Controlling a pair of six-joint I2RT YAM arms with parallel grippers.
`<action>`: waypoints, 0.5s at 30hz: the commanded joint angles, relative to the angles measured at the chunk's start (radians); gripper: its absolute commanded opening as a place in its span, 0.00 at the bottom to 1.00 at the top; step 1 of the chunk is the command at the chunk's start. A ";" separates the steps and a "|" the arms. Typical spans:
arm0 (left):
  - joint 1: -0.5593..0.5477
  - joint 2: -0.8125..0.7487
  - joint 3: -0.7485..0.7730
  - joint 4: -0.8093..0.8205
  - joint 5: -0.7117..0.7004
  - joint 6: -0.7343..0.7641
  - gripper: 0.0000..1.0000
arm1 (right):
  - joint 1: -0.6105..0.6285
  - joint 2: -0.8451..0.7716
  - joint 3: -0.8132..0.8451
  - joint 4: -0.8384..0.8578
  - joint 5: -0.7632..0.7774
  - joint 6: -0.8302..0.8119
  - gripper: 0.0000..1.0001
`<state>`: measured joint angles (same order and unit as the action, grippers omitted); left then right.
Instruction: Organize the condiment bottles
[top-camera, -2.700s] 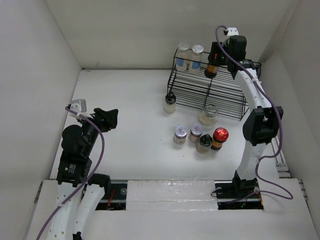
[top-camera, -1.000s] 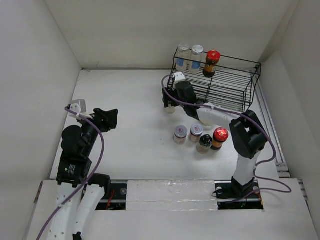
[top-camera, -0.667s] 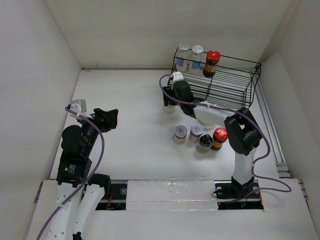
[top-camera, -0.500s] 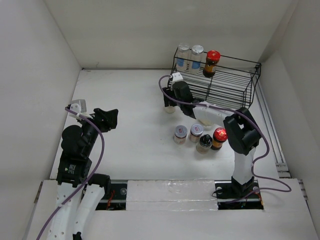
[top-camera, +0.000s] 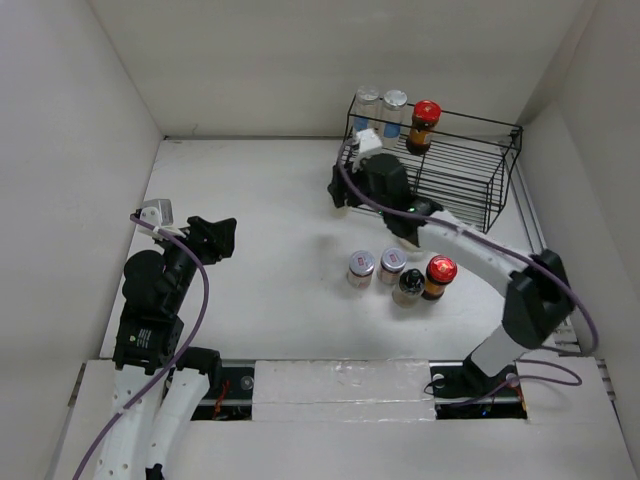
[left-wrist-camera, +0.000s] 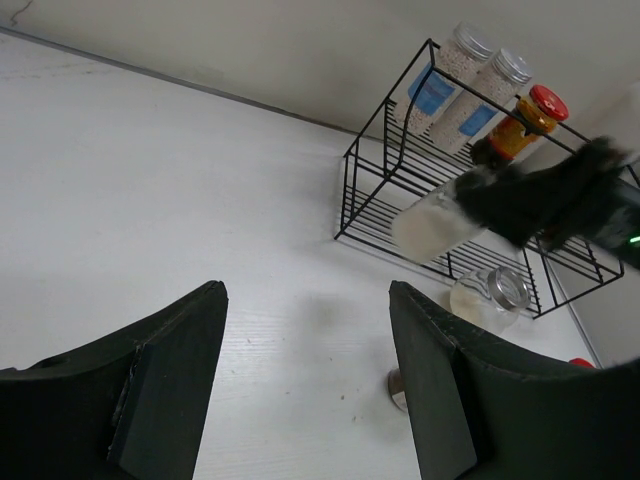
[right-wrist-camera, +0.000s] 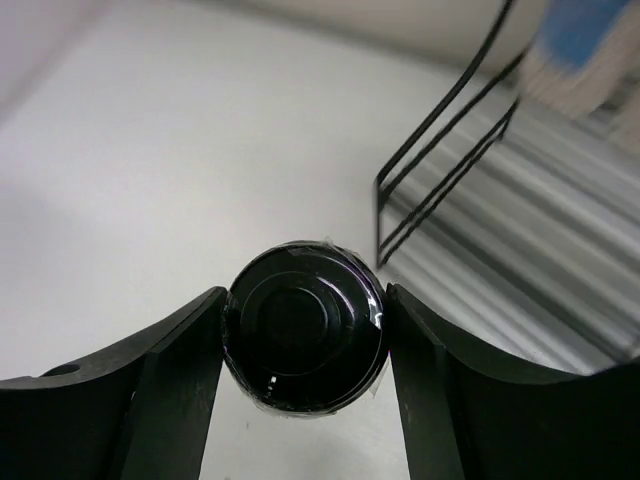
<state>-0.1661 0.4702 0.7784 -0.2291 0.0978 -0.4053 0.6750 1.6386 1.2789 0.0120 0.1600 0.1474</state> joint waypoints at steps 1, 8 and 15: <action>0.005 0.001 0.007 0.037 0.013 0.011 0.62 | -0.118 -0.193 0.089 0.148 -0.042 -0.014 0.47; 0.005 -0.008 0.007 0.037 0.013 0.011 0.62 | -0.393 -0.191 0.284 0.065 -0.079 -0.014 0.46; 0.005 -0.018 0.007 0.037 0.013 0.011 0.62 | -0.551 -0.102 0.470 -0.076 -0.137 -0.014 0.46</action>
<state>-0.1661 0.4610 0.7784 -0.2287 0.0978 -0.4053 0.1440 1.5383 1.6794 -0.0509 0.0902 0.1337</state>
